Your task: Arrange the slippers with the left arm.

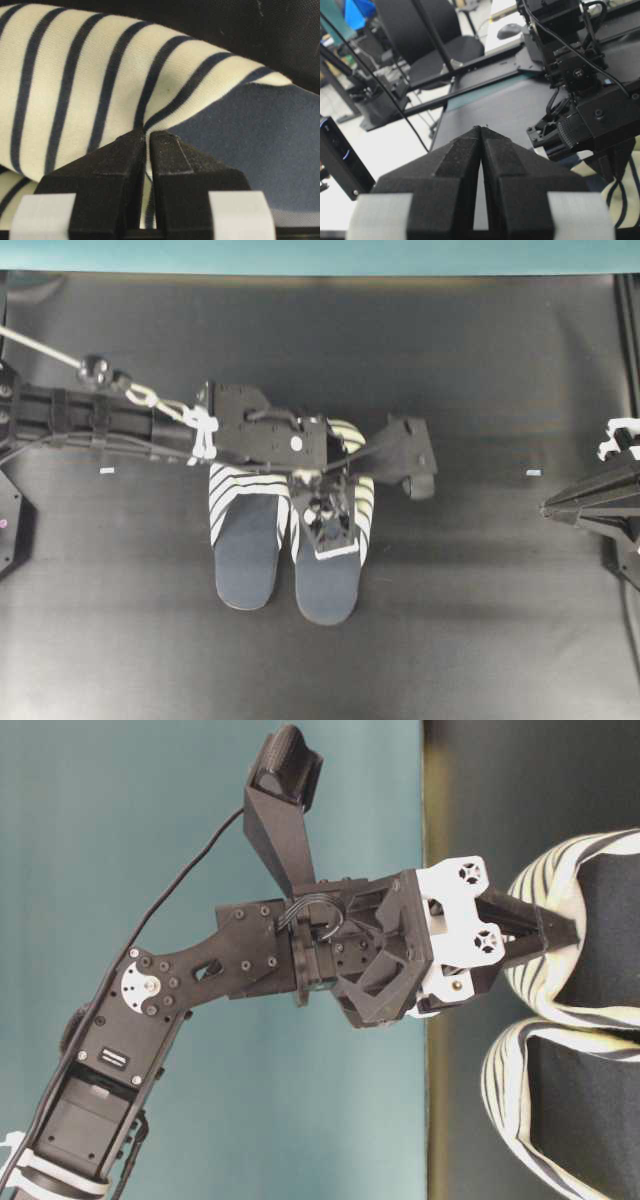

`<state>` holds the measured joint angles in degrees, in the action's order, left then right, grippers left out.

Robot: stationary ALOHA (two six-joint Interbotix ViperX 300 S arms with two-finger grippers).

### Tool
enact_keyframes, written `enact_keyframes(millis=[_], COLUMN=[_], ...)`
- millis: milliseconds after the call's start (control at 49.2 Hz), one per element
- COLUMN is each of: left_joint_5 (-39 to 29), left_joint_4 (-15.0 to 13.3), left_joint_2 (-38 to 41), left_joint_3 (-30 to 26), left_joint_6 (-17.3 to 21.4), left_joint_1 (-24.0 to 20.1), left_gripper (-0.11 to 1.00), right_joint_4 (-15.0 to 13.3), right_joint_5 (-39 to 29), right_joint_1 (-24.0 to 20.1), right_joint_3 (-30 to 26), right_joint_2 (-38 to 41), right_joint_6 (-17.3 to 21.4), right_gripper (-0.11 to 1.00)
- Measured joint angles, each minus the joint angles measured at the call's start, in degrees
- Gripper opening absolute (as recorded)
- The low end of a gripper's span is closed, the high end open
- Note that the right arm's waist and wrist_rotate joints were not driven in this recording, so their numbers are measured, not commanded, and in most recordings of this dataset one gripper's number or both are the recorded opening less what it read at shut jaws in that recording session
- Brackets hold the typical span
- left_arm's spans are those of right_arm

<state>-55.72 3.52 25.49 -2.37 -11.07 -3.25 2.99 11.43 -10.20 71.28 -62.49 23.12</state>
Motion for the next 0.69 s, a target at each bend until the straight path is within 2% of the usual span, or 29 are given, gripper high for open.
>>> enact_keyframes(millis=[223,264,325,487,548,609,690], left_joint_5=[1.49,1.58,1.58,1.76,2.11,2.46,3.34], left_joint_4=[0.00,-0.09,-0.09,-0.09,-0.09,-0.09,-0.09], left_joint_2=[0.09,0.00,0.09,0.00,0.00,-0.26,-1.23], left_joint_3=[0.18,0.18,0.26,0.79,0.79,0.70,0.26], left_joint_6=[2.11,2.11,2.20,2.11,2.11,2.29,2.46], left_joint_1=[-1.14,-1.41,-1.76,-2.55,-2.81,-2.64,-2.20], left_gripper=[0.02,0.05,0.18,0.67,0.81,0.89,0.91], right_joint_4=[0.00,0.00,0.00,0.00,0.00,0.00,0.00], right_joint_5=[0.00,0.00,0.00,0.00,0.09,0.00,0.00], right_joint_1=[0.00,0.00,0.00,0.00,0.00,0.00,0.00], right_joint_3=[0.18,0.09,0.09,0.18,0.18,0.18,0.09], right_joint_2=[-0.09,-0.18,-0.35,-0.70,-0.70,-0.70,-0.70], right_joint_6=[0.00,0.00,0.09,0.00,0.09,0.00,0.00], right_gripper=[0.00,0.00,0.00,0.00,0.00,0.00,0.00])
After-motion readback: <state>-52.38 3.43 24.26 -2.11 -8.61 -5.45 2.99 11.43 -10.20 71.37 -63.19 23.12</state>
